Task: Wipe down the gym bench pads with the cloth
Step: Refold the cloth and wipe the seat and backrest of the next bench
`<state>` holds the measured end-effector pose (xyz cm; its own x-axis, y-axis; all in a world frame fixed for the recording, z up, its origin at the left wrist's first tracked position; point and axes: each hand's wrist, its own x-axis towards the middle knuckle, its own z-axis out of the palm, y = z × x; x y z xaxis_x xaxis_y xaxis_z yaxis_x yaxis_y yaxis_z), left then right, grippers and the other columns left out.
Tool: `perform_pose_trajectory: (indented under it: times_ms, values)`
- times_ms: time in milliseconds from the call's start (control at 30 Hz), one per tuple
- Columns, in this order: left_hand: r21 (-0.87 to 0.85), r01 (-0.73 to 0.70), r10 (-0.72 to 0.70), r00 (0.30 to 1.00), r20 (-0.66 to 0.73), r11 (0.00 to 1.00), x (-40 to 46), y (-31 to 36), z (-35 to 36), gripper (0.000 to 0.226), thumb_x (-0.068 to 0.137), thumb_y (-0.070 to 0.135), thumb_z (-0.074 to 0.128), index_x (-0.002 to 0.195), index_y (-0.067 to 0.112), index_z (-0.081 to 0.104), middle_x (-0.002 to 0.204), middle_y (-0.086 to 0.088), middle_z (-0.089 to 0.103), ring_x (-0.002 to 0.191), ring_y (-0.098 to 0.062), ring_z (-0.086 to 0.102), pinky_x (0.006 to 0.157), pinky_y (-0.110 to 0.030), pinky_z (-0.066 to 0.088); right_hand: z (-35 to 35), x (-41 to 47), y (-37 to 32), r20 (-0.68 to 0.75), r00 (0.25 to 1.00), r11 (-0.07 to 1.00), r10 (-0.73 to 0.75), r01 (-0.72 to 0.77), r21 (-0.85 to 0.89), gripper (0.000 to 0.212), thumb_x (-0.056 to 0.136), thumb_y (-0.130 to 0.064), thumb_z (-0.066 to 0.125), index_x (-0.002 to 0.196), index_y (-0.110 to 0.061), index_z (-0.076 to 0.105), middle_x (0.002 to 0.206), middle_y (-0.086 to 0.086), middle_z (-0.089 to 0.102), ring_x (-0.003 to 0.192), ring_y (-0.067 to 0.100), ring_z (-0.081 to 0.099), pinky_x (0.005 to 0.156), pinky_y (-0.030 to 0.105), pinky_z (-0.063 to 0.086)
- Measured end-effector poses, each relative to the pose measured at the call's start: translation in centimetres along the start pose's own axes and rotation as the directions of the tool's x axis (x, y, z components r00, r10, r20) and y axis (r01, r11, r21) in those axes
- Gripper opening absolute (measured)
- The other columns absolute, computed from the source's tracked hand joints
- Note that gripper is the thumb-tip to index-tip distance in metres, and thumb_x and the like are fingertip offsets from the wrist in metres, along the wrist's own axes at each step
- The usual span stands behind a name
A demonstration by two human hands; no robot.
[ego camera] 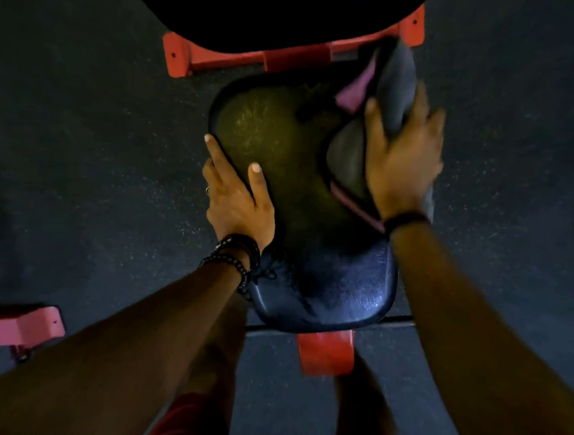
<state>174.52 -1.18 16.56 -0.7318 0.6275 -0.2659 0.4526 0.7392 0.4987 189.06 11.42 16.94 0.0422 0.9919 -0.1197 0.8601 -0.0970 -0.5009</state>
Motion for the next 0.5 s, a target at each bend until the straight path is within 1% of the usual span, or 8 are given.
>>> perform_pose_trajectory:
  times_ms: [33,100,200,267,300,333,400,500]
  values:
    - [0.004,-0.009,0.009,1.0,-0.003,1.0,0.0,-0.1,0.1,0.068,0.102,0.044,0.033,0.157,0.014,0.007,0.149,-0.011,0.035,0.117,-0.036,0.054,0.08,-0.048,0.048,0.7,2.1,-0.9,-0.021,1.0,1.0,0.003,-0.003,-0.008,0.072,0.093,-0.064,0.045,0.149,-0.02,0.039,0.133,0.016,0.05,0.12,0.034,0.05,0.086,0.044,0.046]
    - [0.008,-0.008,0.008,1.0,-0.005,1.0,-0.2,-0.2,0.1,0.068,0.102,0.044,0.034,0.157,0.014,0.008,0.148,-0.01,0.036,0.116,-0.035,0.054,0.079,-0.048,0.048,1.0,1.5,-0.9,-0.026,0.999,0.999,-0.018,0.017,-0.038,0.073,0.093,-0.066,0.044,0.149,-0.02,0.039,0.136,0.016,0.049,0.123,0.034,0.049,0.089,0.044,0.045]
    - [0.005,0.011,-0.011,1.0,-0.008,1.0,-0.5,-0.6,-0.2,0.068,0.102,0.046,0.034,0.157,0.016,0.008,0.147,-0.011,0.037,0.115,-0.035,0.054,0.079,-0.048,0.047,-1.1,-8.0,2.3,0.072,0.995,0.991,-0.071,0.078,-0.104,0.074,0.092,-0.068,0.044,0.15,-0.022,0.038,0.15,0.021,0.036,0.133,0.039,0.039,0.103,0.052,0.042]
    - [-0.017,0.026,-0.026,1.0,0.001,1.0,-0.5,-0.7,-0.3,0.068,0.101,0.047,0.034,0.157,0.018,0.007,0.148,-0.011,0.036,0.115,-0.036,0.054,0.081,-0.05,0.047,-3.0,-14.5,4.4,0.165,0.986,0.995,-0.016,0.033,-0.099,0.075,0.09,-0.069,0.045,0.149,-0.022,0.041,0.15,0.019,0.035,0.133,0.036,0.036,0.101,0.055,0.044]
    - [-0.033,0.017,-0.017,1.0,0.004,0.999,-0.4,-0.6,-0.3,0.068,0.101,0.047,0.034,0.157,0.018,0.008,0.148,-0.011,0.036,0.116,-0.037,0.054,0.081,-0.051,0.047,-3.3,-15.7,5.0,0.178,0.984,0.996,0.004,0.012,-0.091,0.076,0.089,-0.069,0.045,0.149,-0.022,0.041,0.148,0.018,0.037,0.131,0.034,0.037,0.098,0.056,0.046]
    - [-0.039,0.004,-0.003,1.0,0.003,0.999,-0.3,-0.5,-0.2,0.068,0.101,0.046,0.034,0.157,0.017,0.008,0.148,-0.012,0.036,0.116,-0.037,0.053,0.081,-0.051,0.047,-3.4,-14.9,5.2,0.185,0.983,0.998,0.017,-0.005,-0.063,0.077,0.089,-0.069,0.045,0.149,-0.022,0.04,0.145,0.018,0.039,0.129,0.033,0.039,0.095,0.056,0.048]
    - [-0.035,-0.006,0.006,1.0,-0.006,0.999,0.1,-0.3,0.1,0.068,0.101,0.046,0.035,0.157,0.017,0.009,0.148,-0.012,0.037,0.115,-0.037,0.054,0.081,-0.05,0.047,-2.4,-9.4,3.6,0.127,0.991,0.999,0.035,-0.037,0.017,0.076,0.09,-0.069,0.042,0.15,-0.021,0.036,0.141,0.016,0.044,0.124,0.034,0.047,0.093,0.052,0.05]
    - [-0.037,-0.015,0.014,1.0,-0.021,0.999,0.2,-0.5,0.4,0.068,0.101,0.046,0.035,0.157,0.016,0.01,0.148,-0.012,0.037,0.114,-0.037,0.055,0.082,-0.051,0.048,0.0,0.8,0.0,0.049,0.999,0.999,-0.022,0.021,0.025,0.075,0.091,-0.067,0.04,0.149,-0.019,0.038,0.136,0.016,0.049,0.121,0.034,0.051,0.092,0.05,0.049]
